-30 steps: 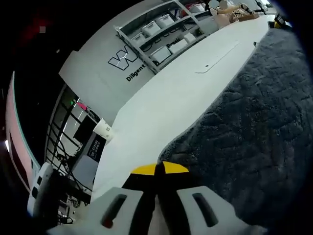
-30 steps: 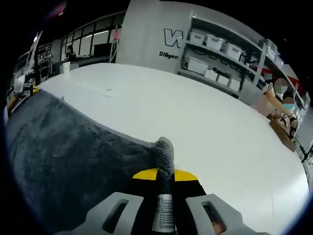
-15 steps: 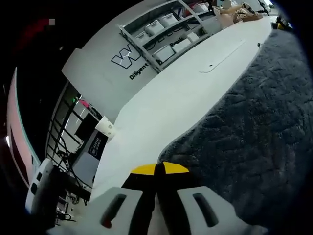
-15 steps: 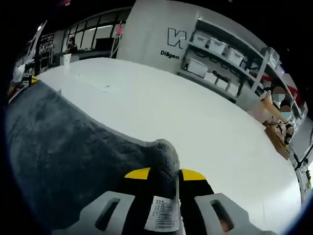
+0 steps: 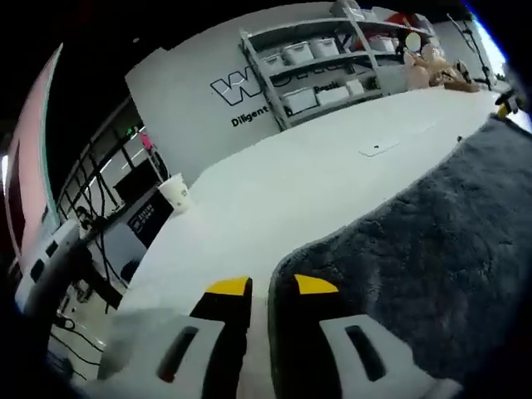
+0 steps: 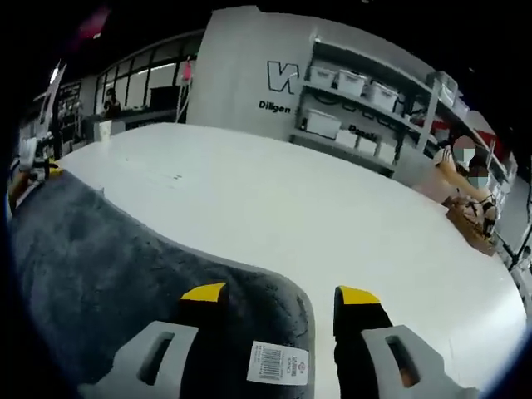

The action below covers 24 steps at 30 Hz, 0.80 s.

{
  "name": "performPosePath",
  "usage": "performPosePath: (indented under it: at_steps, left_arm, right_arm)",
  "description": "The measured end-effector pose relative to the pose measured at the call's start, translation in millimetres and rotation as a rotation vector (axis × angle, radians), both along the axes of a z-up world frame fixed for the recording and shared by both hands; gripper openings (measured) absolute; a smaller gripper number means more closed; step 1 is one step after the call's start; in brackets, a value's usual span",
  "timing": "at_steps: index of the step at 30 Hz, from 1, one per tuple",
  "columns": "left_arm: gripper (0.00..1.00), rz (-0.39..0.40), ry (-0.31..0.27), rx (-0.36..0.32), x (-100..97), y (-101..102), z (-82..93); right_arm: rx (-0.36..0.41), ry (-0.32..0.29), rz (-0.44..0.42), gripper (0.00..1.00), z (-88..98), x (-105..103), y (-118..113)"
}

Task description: Open the folded towel by lifting each exposed corner and separating the folded layers until the towel lies flat within the target outline without major curled edges

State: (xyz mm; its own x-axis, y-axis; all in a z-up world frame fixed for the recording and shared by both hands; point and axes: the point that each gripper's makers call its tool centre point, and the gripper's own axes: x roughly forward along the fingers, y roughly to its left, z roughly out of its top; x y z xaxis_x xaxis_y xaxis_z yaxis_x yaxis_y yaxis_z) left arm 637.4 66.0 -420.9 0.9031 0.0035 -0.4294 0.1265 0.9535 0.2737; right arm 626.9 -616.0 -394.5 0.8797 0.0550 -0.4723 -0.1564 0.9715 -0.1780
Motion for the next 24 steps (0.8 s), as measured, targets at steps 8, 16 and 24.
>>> performPosePath:
  at_steps: [8, 16, 24]
  left_arm:
    - [0.35, -0.032, -0.012, -0.146, -0.3, -11, 1.3]
    - [0.38, -0.040, -0.024, -0.180, -3.5, -12, 9.7]
    - [0.37, -0.024, 0.000, -0.149, -11.1, -7, 2.5]
  right_arm:
    - [0.020, -0.025, -0.112, 0.34, -3.8, -1, -26]
    - [0.005, 0.003, -0.178, 0.31, -25.6, -1, -56]
    - [-0.005, 0.067, -0.076, 0.09, -46.7, 5, -32]
